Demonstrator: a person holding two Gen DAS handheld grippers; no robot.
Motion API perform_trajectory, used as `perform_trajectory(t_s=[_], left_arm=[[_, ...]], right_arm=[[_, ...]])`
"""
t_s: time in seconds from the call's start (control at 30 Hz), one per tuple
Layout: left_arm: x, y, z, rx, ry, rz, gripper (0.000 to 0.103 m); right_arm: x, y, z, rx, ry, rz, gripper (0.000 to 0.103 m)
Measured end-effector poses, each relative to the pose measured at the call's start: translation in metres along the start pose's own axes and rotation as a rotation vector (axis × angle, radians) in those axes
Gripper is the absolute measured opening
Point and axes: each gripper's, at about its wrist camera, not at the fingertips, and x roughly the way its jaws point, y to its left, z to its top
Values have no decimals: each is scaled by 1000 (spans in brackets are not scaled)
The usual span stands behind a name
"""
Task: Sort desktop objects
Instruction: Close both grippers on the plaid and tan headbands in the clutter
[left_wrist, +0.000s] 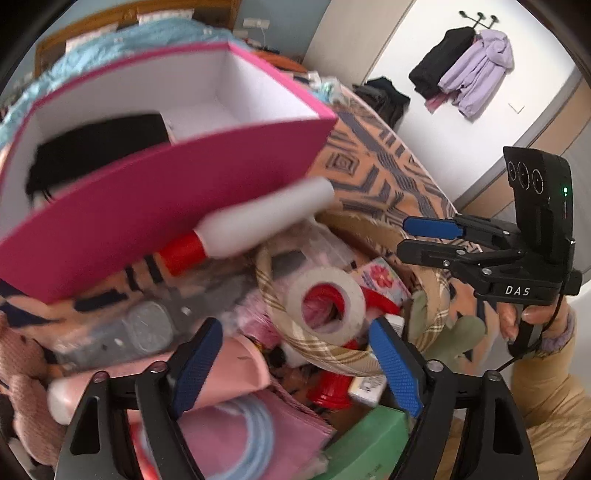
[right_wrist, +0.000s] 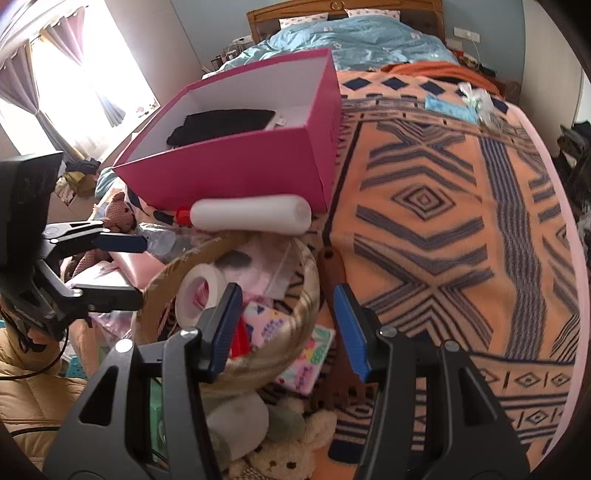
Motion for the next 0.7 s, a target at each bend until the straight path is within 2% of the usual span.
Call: perform_trajectory(t_s=[0.07,0.37,0.4,0.43,0.5,0.7], left_arm=[[6,0,0,-13,30,-13,70],[23,9,-5,-98,97,-90,69],[25,10,-5,-104,103,-110,65],[26,10,-5,-110,108,-127,57],[27,11,-6,-121,112,-130,49],[23,13,-8,-147,88,-152,43]], right_arm=[[2,-2,-4,19,16,31,55],[1,-3,-10,50,22,115,55],[2,-4,-10,57,25,124,55],[3,-5,-10,66,31,141,55],[6,-6,-11,87,45,184,55],[-2,-4,-16,86,6,182,53]])
